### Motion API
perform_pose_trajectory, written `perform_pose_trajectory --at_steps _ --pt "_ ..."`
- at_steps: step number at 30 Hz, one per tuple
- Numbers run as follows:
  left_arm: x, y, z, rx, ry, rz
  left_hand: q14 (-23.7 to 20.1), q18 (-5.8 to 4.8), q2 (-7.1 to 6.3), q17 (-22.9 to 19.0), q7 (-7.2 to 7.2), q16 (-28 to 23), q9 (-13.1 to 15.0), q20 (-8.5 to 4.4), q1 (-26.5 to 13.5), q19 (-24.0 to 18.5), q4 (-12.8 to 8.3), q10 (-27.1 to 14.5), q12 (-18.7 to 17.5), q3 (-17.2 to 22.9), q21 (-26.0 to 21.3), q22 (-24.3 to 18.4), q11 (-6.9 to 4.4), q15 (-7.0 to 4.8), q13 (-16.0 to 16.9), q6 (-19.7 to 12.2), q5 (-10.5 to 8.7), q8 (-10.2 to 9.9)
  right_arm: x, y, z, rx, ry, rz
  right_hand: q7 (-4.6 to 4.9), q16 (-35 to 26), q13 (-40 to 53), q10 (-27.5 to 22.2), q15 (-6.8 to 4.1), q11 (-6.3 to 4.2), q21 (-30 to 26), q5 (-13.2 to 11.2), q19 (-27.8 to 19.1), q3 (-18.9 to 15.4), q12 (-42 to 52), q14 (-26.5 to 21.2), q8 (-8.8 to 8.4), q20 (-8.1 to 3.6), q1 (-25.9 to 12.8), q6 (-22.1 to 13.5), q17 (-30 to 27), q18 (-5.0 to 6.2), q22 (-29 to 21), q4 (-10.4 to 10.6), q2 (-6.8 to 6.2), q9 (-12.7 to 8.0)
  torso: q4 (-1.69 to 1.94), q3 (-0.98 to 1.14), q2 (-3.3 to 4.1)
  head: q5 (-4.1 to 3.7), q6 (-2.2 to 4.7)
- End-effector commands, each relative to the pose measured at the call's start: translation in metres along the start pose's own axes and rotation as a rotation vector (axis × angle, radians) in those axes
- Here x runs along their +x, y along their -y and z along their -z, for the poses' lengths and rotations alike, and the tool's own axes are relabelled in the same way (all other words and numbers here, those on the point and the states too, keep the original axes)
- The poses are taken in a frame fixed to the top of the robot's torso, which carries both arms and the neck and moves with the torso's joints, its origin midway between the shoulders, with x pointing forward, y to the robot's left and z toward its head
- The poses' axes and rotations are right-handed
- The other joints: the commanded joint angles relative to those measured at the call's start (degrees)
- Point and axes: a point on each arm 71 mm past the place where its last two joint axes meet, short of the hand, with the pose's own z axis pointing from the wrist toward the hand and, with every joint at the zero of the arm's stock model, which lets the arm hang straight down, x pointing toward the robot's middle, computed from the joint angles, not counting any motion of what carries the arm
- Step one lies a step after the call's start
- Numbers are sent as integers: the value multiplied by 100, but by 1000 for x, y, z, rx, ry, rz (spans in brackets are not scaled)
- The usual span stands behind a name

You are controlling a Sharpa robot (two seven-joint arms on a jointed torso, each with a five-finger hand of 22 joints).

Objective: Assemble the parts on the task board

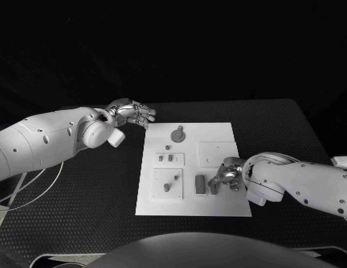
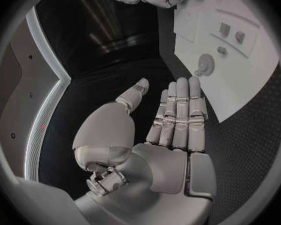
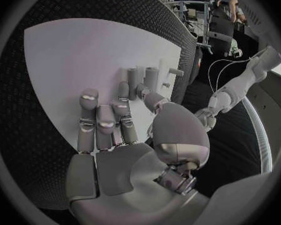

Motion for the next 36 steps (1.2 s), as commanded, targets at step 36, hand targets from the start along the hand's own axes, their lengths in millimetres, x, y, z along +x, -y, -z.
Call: perform_pose_trajectory --at_steps 36 --pt "1 1 -1 7 -9 -1 15 54 -49 17 -8 -43 -12 7 -16 -3 32 -49 -17 9 -43 13 -5 44 -9 -40 -3 32 9 -3 -1 -29 -19 -35 153 -83 44 -2 -19 43 -81 38 66 725 -88 2 -194 -44 -888 -192 25 169 13 -50 -756 -249 0 0 1 -5 1"
